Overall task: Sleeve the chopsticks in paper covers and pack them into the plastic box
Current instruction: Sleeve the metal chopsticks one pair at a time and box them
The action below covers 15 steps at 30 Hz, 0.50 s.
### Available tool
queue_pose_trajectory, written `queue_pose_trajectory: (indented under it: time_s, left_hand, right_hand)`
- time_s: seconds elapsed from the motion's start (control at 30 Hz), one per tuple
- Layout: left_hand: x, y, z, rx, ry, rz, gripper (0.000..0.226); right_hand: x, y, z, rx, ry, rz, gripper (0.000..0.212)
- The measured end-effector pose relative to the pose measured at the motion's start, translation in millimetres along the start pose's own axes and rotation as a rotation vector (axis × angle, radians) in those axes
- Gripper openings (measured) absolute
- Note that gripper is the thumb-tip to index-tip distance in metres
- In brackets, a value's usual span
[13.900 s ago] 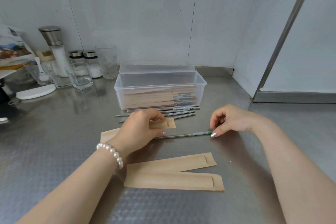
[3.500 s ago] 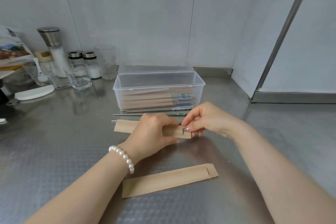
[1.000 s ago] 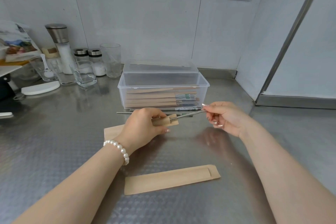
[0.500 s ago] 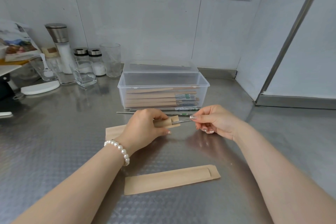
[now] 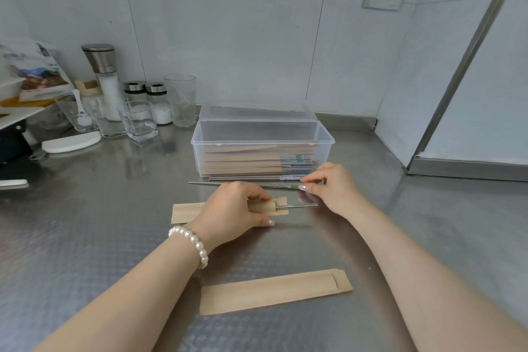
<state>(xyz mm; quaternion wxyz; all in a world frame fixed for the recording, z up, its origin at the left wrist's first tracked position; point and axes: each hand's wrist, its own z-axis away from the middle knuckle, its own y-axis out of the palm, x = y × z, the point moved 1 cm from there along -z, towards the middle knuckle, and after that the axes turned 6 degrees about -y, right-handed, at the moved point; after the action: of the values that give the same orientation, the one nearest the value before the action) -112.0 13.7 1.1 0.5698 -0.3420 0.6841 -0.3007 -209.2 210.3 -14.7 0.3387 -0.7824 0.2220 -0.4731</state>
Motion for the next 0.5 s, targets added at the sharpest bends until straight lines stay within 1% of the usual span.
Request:
queue_pose_trajectory:
  time_s: [0.1,0.2,0.3,0.37,0.5]
  left_hand:
    - [-0.7,-0.1,-0.5,0.008,0.005,0.004,0.043]
    - [-1.5,0.1,-1.3,0.014,0.004,-0.002,0.042]
    - [-0.4,0.0,-0.8,0.015,0.009,-0.010,0.043]
    - [-0.6,-0.3,-0.4,0.013,0.015,-0.003,0.043]
    - [0.8,-3.2,-1.6,-0.010,-0.001,0.008,0.041]
  right_hand:
    - [3.3,3.6,-1.3,0.036,0.003,0.026,0.019]
    - [6.8,4.4,1.3,0.030,-0.016,0.047,0.010]
    - [9.1,5.0,2.7,0.045,-0.050,0.059,0.005]
    - [13.0,0.8,3.9,-0.005,-0.034,-0.080,0.005]
    - [17.3,-23.1,10.7,-0.235,0.084,-0.591,0.018]
